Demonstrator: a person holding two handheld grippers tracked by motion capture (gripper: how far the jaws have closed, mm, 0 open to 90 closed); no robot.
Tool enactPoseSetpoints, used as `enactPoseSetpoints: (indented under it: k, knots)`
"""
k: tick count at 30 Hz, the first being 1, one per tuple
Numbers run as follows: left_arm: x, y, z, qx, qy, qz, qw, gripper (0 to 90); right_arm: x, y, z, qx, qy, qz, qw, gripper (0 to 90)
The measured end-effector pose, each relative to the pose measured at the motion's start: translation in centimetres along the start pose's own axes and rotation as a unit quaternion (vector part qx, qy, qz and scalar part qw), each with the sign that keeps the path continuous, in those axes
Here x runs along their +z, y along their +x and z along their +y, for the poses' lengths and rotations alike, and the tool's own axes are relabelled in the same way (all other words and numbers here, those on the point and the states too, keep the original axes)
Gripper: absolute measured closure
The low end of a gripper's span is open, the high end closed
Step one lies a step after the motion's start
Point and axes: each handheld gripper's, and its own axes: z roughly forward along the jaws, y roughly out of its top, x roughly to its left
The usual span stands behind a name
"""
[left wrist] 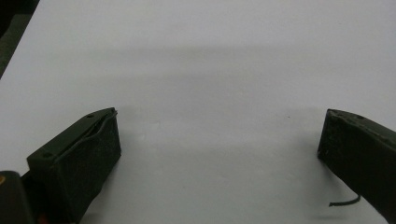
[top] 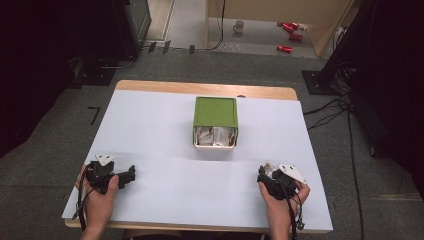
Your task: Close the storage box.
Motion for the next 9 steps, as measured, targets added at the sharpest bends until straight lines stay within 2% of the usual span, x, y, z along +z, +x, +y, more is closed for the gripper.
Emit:
enactPoseSetpoints:
  k: [9]
  knots:
    - [0.00, 0.00, -0.01, 0.000, 0.000, 0.000, 1.0000, 0.0, 0.06, 0.07, -0.04, 0.001, 0.002, -0.001, 1.0000, 34.2]
